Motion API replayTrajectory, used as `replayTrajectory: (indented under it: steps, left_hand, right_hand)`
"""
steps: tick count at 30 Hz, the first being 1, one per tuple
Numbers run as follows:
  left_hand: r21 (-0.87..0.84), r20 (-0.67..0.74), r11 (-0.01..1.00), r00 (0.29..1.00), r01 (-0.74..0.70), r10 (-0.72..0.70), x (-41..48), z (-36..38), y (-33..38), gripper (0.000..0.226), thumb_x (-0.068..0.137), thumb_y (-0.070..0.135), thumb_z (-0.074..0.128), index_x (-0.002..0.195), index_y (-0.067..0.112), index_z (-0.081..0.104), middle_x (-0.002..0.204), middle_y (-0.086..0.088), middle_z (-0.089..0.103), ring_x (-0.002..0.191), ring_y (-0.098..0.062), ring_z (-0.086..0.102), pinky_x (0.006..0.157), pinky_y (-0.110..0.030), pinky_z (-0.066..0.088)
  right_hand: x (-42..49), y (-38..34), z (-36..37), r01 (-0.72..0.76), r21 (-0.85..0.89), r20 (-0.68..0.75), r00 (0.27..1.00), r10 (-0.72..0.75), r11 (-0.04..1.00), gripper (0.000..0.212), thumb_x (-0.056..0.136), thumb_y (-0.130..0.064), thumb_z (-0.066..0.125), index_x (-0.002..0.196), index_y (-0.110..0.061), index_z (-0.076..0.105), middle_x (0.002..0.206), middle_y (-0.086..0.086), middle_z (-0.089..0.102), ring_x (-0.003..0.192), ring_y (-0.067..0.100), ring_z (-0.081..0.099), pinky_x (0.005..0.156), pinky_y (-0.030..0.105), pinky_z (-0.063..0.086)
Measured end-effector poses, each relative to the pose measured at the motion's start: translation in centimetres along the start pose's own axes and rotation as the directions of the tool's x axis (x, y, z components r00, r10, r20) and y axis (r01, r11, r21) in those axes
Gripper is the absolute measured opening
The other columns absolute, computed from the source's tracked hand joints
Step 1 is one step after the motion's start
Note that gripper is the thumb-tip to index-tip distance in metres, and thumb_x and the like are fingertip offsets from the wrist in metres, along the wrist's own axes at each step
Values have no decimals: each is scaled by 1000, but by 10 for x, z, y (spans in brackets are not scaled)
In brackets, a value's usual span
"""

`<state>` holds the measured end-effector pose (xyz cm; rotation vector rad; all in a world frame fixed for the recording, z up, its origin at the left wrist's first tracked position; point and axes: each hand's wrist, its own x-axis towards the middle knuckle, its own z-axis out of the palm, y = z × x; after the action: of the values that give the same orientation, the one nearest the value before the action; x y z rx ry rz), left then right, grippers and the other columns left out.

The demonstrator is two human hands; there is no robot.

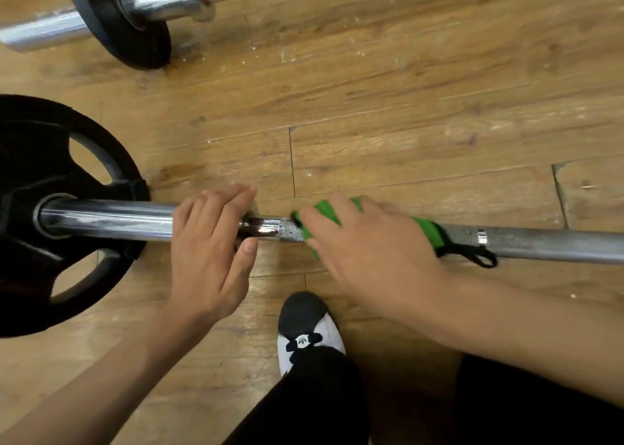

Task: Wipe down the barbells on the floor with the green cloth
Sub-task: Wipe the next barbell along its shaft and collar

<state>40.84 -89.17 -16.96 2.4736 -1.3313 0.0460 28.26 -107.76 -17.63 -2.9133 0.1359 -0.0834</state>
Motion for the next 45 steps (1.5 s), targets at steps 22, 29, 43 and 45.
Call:
replayTrajectory:
  steps: [22, 29, 43, 45]
  left_hand:
    - [160, -103, 984, 991, -71, 88, -22, 10, -7, 74, 107, 58, 15, 145, 5, 51, 156, -27, 43, 153, -39, 33, 124, -55, 22]
    - [123, -124, 991, 990, -52, 67, -14, 12, -11, 77, 108, 57, 14, 145, 2, 54, 163, -31, 23, 159, -36, 16, 126, -54, 13]
    - [116, -99, 991, 993, -59, 71, 12, 10, -14, 84, 104, 67, 5, 150, 10, 46, 160, -30, 34, 155, -43, 25, 125, -58, 15]
    - [111, -92, 992, 993, -66, 77, 19, 9, -16, 84, 104, 67, 6, 149, 9, 47, 161, -30, 33, 155, -43, 24, 125, -58, 15]
  right_hand:
    - [-11, -19, 7, 80, -28, -14, 997, -80, 996, 40, 104, -35, 48, 142, -23, 49, 109, 11, 59, 81, 34, 63, 62, 42, 52]
    - [-39, 34, -17, 129, -16, 70, 989, -128, 992, 49, 106, -39, 33, 151, -24, 44, 115, 14, 59, 82, 32, 62, 61, 40, 51]
    - [28, -18, 8, 106, -36, -12, 994, -106, 994, 53, 98, -35, 63, 148, -26, 47, 116, 10, 57, 80, 31, 63, 62, 39, 50]
    - [17, 3, -1, 131, -22, -2, 991, -131, 991, 50, 103, -40, 54, 150, -27, 44, 116, 11, 58, 79, 29, 62, 61, 38, 50]
